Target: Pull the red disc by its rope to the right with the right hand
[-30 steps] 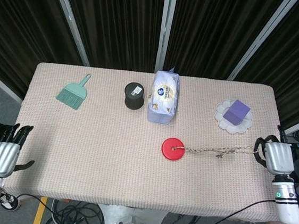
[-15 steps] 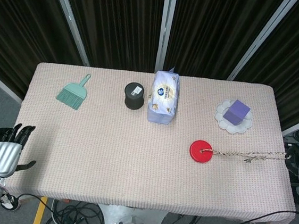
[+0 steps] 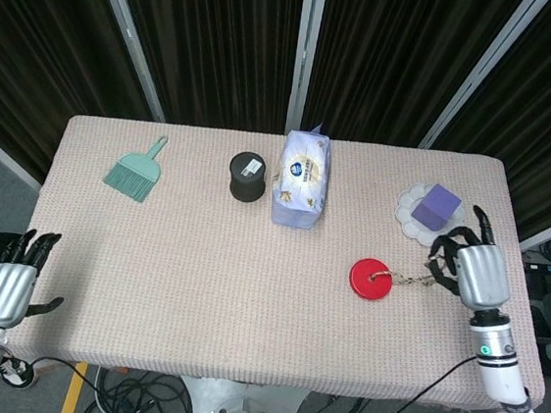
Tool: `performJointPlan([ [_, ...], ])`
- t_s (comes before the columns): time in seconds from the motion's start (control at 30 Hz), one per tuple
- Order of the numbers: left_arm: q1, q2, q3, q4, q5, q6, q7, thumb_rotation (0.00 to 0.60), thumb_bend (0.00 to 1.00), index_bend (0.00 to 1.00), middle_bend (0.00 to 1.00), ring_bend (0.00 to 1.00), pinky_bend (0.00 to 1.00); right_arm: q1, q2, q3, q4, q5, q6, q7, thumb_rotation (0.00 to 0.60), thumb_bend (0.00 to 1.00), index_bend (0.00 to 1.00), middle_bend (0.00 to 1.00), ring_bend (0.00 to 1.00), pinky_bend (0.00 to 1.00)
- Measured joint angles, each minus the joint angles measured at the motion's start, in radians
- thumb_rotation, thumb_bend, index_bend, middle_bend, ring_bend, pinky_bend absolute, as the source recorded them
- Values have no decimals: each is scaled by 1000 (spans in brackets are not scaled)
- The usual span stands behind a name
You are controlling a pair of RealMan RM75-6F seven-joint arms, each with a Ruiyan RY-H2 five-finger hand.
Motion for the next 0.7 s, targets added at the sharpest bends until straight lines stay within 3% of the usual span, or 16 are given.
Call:
performJointPlan([
  [0.17,5,-5,1,13,-6,4,-8,600,0,87,100,45,142,89,-45,42,-90,-2,-56,-146,600,411,1000,873,410,74],
  [0.33,6,-8,2,23,-9,3,-18,600,0,87,101,45,142,127,-94,46,-88,15,-126,-168,600,354,954,854,401,74],
  [0.4,7,-10,2,26,-11,2,-21,600,0,87,100,45,142,135,-97,36,-87,19,-157,-173,600,233,753,709,318,37],
  [0.47,7,-12,3,31,-12,0,-25,600,0,87,100,45,142,142,-83,21,-98,26,-202,-179,600,101,402,414,126,1],
  [0.5,7,-12,3,33,-13,-2,-27,600,0,87,100,45,142,146,-71,15,-107,33,-229,-183,600,40,192,212,35,0],
  [0.53,6,-13,3,35,-13,-4,-31,600,0,87,100,45,142,149,-56,9,-121,43,-260,-188,600,11,73,88,2,0],
  [0.6,6,-13,4,37,-15,-7,-36,600,0,87,100,45,142,159,-13,-3,-167,75,-339,-197,600,0,0,1,0,0],
  [0.7,6,-12,4,37,-16,-8,-41,600,0,87,101,45,142,173,62,-15,-248,135,-440,-210,600,0,0,0,0,0],
])
